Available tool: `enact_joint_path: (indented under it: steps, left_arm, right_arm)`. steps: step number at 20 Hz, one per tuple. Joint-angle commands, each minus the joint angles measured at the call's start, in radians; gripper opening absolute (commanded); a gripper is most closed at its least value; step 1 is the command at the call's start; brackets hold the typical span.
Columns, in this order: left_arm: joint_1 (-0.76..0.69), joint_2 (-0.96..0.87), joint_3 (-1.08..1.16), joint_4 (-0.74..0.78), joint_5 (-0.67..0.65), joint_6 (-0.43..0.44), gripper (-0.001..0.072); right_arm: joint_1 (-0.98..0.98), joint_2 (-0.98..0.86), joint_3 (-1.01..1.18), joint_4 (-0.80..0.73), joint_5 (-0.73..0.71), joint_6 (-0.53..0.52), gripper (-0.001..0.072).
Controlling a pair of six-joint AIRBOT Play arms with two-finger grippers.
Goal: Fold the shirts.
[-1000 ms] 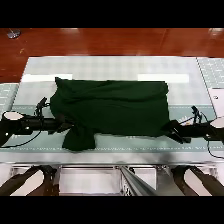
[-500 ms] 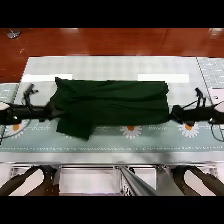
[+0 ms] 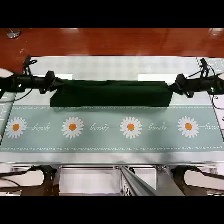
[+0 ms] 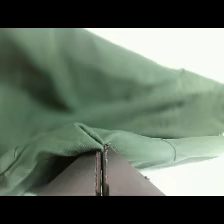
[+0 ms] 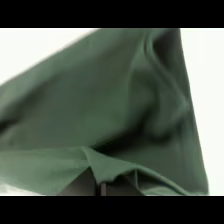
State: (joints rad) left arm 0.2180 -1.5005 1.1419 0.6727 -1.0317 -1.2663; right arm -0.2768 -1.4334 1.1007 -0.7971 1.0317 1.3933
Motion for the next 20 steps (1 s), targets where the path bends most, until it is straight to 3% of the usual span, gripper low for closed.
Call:
enact_joint_path:
  steps: [1, 4, 5, 6, 7, 8, 10, 12, 15, 18, 20]
  left_arm:
    - [-0.028, -0.19, 0.193, 0.0, -0.03, -0.065, 0.0018]
    - [-0.029, -0.26, 0.26, 0.0, -0.031, -0.066, 0.0019]
    - [-0.029, -0.264, 0.266, 0.0, -0.032, -0.044, 0.0045]
    - [-0.029, -0.263, 0.27, 0.001, -0.047, -0.039, 0.0348]
    - [-0.017, -0.262, 0.289, 0.021, -0.094, -0.043, 0.0687]
    - [0.007, -0.262, 0.327, 0.084, -0.161, -0.053, 0.0702]
    - [0.074, -0.257, 0.403, 0.285, -0.31, -0.192, 0.0701]
    - [0.145, -0.223, 0.414, 0.396, -0.376, -0.217, 0.0701]
    - [0.185, -0.129, 0.359, 0.357, -0.298, -0.154, 0.0701]
    - [0.146, -0.049, 0.286, 0.266, -0.176, -0.105, 0.0701]
    - [0.098, -0.044, 0.284, 0.237, -0.164, -0.095, 0.0701]
  right_arm:
    - [0.0, -0.167, 0.131, 0.071, -0.003, -0.021, 0.0027]
    - [0.0, -0.248, 0.166, 0.116, -0.006, -0.046, 0.0055]
    - [0.0, -0.259, 0.166, 0.14, -0.009, -0.055, 0.0296]
    - [-0.004, -0.261, 0.166, 0.159, -0.008, -0.074, 0.0583]
    - [-0.019, -0.261, 0.181, 0.155, 0.013, -0.093, 0.0628]
    - [-0.045, -0.26, 0.199, 0.131, 0.051, -0.094, 0.0628]
    - [-0.112, -0.251, 0.212, 0.057, 0.124, -0.086, 0.0628]
    - [-0.159, -0.252, 0.208, -0.066, 0.164, -0.031, 0.0628]
    - [-0.143, -0.262, 0.164, -0.117, 0.15, 0.017, 0.0628]
    - [-0.053, -0.307, 0.158, -0.057, 0.133, -0.007, 0.0627]
    - [0.009, -0.328, 0.159, -0.023, 0.086, -0.011, 0.0627]
